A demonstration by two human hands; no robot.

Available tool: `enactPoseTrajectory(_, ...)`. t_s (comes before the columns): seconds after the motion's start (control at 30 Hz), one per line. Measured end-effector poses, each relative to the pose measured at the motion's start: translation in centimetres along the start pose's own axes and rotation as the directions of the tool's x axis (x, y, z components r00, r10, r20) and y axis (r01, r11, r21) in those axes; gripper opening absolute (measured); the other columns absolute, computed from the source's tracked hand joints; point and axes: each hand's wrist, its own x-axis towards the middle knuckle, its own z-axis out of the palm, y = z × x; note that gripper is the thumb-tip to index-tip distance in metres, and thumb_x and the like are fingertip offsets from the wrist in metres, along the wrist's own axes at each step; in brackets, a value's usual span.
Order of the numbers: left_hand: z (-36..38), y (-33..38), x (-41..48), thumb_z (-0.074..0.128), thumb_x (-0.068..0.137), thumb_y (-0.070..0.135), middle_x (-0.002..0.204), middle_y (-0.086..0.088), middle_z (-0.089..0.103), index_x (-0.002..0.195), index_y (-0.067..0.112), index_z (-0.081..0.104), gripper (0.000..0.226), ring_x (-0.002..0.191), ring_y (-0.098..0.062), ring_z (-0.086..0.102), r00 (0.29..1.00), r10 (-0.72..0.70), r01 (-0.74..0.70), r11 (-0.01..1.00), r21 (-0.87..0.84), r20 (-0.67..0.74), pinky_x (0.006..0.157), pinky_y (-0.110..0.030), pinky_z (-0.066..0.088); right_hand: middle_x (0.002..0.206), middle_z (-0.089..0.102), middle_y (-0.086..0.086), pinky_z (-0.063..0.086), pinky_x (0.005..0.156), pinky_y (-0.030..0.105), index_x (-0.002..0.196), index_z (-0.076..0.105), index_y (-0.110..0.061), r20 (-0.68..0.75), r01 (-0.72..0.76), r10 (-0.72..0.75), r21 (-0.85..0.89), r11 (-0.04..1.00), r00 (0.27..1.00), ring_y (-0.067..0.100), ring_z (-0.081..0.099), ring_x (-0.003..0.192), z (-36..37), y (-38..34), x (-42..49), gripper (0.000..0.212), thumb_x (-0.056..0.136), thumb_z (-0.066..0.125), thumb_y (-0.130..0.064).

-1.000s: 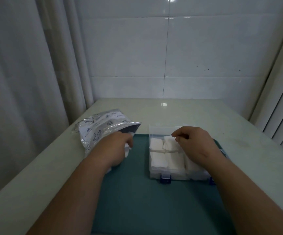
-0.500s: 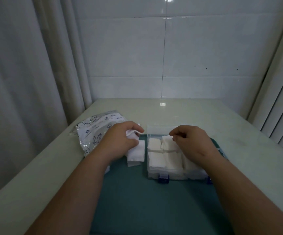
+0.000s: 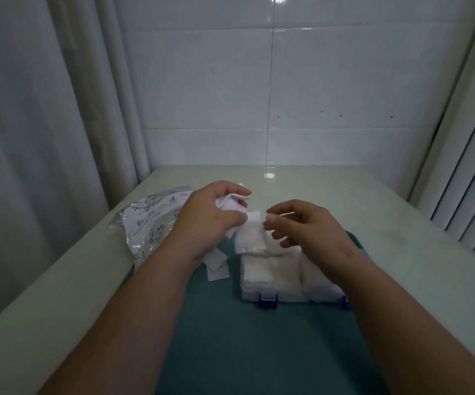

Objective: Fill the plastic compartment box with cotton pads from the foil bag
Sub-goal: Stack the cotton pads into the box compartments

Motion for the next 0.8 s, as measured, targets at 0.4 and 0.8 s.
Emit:
enactPoseTrajectory(0.4,3.3,-0.2,-0.1,0.055,0.095,0.006,0.107,-0.003,0.064,0.101,0.020,0.071,0.022,0.084,-0.016,0.062,0.958,-0.258,0.281,0.776,-0.564,0.122,0.065,-0.027,0.052,0.087,0.070,0.006,0.052,0.064,0.026,0.094,0.070,-0.011,-0.143,-0.126,0.176,0.305,0.944,0.974,0.020,0.066,0.078,-1.0,-0.2,0.1,0.007,0.089,0.065,-0.012)
enactPoseTrajectory(0.8,3.8,-0.8,-0.9,0.052,0.080,-0.010,0.099,0.026,0.057,0.105,0.037,0.067,0.055,0.053,0.004,0.054,0.974,-0.061,0.033,0.991,-0.132,-0.220,0.051,-0.018,0.045,0.091,0.070,0.008,0.048,0.068,0.030,0.096,0.066,-0.008,0.078,-0.201,0.201,0.661,0.723,0.977,0.021,0.063,0.082,-0.6,-0.8,-0.2,0.012,0.092,0.056,-0.010)
